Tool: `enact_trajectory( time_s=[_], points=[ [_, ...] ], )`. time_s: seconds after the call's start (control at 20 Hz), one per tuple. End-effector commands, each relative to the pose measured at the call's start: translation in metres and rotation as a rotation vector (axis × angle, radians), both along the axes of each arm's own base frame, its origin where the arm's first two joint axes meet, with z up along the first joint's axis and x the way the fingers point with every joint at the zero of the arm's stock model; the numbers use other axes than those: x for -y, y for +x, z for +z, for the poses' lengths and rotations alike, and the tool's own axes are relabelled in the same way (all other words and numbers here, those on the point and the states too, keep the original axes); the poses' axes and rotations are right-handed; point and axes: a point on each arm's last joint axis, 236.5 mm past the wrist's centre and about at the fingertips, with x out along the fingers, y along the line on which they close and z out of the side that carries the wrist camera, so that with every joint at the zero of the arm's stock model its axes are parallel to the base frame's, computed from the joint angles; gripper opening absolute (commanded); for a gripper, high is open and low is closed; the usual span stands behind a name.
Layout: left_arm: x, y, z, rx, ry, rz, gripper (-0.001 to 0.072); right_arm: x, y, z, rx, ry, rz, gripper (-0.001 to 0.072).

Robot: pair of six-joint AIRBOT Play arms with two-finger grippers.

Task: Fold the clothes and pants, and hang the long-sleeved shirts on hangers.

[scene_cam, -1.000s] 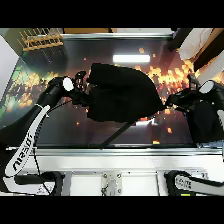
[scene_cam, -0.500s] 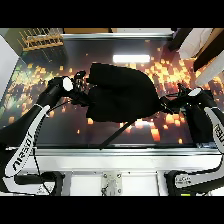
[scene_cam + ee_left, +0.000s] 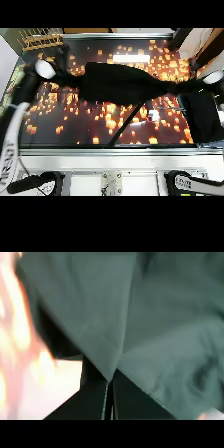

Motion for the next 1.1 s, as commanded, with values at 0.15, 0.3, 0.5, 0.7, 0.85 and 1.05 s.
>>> enact_trajectory(
  time_s=[0.15,0.3,0.5,0.7,0.85,1.05],
  points=[
    [-0.039,-0.1,0.308,0.689,-0.13,0.041,0.0004,-0.033,-0.089,0.292,0.638,-0.087,0.039,0.0031],
    [-0.052,-0.177,0.371,0.87,-0.166,0.041,0.0003,-0.048,-0.154,0.344,0.776,-0.092,0.022,0.0031],
    [-0.063,-0.238,0.402,0.976,-0.221,0.057,0.0003,-0.063,-0.204,0.358,0.781,-0.036,0.004,0.0031],
    [-0.07,-0.206,0.391,0.928,-0.2,0.112,0.0003,-0.071,-0.204,0.302,0.473,0.091,-0.015,0.0031],
    [-0.058,-0.111,0.318,0.686,-0.128,0.127,0.0003,-0.093,-0.178,0.216,0.155,0.146,0.065,0.0031],
    [-0.025,0.022,0.157,0.293,-0.073,0.102,0.0003,-0.122,-0.121,0.072,-0.166,0.049,0.145,0.0031]
  ],
)
